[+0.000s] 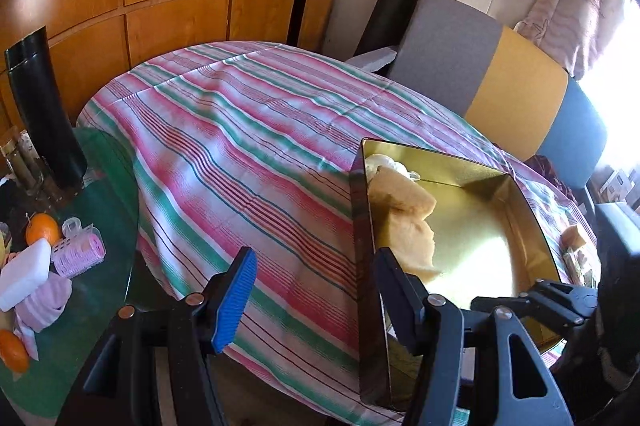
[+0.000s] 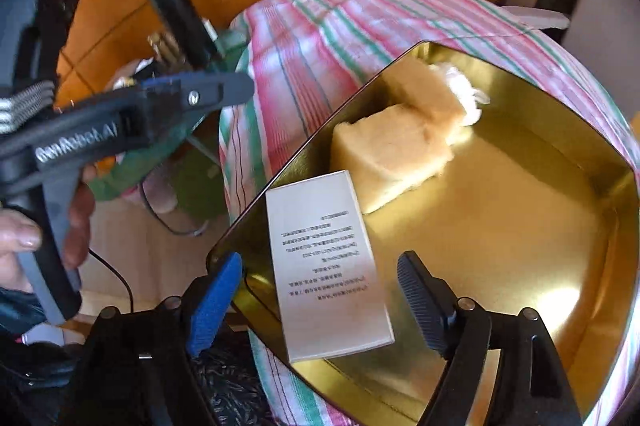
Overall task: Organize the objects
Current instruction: 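Carry the white printed box to the gold tray and release it with the right gripper, then move both grippers back toward the remaining items on the table, then grasp the WEIDAN biscuit packet with the left gripper while the right gripper grasps the purple packet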
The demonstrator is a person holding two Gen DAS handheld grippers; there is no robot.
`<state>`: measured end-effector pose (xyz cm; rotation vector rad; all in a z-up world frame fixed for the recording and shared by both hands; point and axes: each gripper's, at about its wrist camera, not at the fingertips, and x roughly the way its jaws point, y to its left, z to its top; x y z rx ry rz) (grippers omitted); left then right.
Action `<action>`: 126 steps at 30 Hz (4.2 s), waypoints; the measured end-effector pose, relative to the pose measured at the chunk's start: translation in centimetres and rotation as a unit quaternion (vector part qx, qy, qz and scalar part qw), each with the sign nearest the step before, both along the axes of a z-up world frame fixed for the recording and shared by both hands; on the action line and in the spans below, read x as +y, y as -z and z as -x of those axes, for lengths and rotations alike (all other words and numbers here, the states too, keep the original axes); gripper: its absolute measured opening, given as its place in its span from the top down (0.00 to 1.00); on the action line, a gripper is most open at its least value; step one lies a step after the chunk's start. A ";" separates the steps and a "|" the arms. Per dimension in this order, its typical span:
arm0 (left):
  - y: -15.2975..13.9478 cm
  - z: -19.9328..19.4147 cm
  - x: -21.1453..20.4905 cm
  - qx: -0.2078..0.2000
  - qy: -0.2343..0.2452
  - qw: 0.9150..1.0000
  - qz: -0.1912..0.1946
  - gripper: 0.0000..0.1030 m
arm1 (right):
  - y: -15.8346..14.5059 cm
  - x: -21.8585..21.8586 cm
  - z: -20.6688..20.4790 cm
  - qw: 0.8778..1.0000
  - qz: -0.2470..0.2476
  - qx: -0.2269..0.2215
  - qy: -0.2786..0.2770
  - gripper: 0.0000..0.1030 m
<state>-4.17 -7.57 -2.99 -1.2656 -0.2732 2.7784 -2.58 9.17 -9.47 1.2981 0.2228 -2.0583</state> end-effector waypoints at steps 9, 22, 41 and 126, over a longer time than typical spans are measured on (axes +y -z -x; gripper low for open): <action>-1.3 -1.0 1.8 0.020 0.026 0.999 0.011 0.40 | -2.6 2.5 -0.8 0.995 -0.007 0.053 0.084 0.18; -2.6 -2.5 6.5 0.038 0.088 0.995 0.038 0.40 | -5.6 8.0 -2.8 0.972 -0.017 0.125 0.200 0.16; -2.6 -3.7 14.9 0.035 0.205 0.977 0.043 0.40 | -8.4 28.6 -7.2 0.888 -0.077 0.142 0.431 0.11; 7.1 -5.8 43.6 -0.076 0.438 0.893 0.071 0.60 | -0.7 55.2 -20.2 0.580 0.169 -0.002 0.797 0.26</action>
